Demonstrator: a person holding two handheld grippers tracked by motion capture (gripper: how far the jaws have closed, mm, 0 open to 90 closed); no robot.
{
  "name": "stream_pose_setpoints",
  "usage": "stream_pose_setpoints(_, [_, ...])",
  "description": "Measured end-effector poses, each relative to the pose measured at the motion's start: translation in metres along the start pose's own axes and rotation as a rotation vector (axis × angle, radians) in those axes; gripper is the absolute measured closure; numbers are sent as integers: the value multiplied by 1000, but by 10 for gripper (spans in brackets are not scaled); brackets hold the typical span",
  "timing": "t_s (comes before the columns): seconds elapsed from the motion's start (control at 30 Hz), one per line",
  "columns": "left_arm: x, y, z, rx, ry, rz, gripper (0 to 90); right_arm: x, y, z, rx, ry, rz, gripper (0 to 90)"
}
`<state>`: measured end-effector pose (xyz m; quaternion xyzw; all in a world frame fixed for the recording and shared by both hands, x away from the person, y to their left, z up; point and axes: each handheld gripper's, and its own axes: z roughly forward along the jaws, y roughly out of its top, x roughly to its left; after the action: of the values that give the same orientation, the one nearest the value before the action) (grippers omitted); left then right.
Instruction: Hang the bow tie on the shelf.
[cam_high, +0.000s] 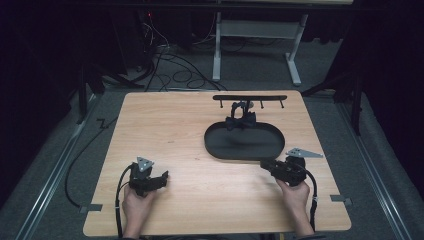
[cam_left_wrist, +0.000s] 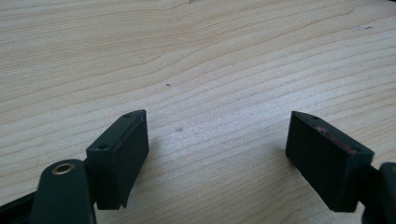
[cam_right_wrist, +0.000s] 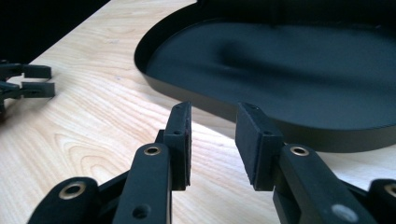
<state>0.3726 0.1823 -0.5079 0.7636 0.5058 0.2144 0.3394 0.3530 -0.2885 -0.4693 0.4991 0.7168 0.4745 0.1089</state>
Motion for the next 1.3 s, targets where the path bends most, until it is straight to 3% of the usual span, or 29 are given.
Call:
stream_pose_setpoints(0.47, [0, 0, 0, -2, -1, -1, 219, 5, -6, 7, 40, -1, -15, 678])
stream_pose_setpoints(0.7, [0, 0, 0, -1, -3, -2, 218, 10, -8, 18, 98, -4, -54, 677])
stream_pose_setpoints(1.13, [0, 0, 0, 0, -3, -1, 218, 22, -12, 37, 149, -77, -134, 663])
stream_pose_setpoints(1.3, [0, 0, 0, -1, -3, -2, 217, 25, -14, 41, 159, -123, -184, 645])
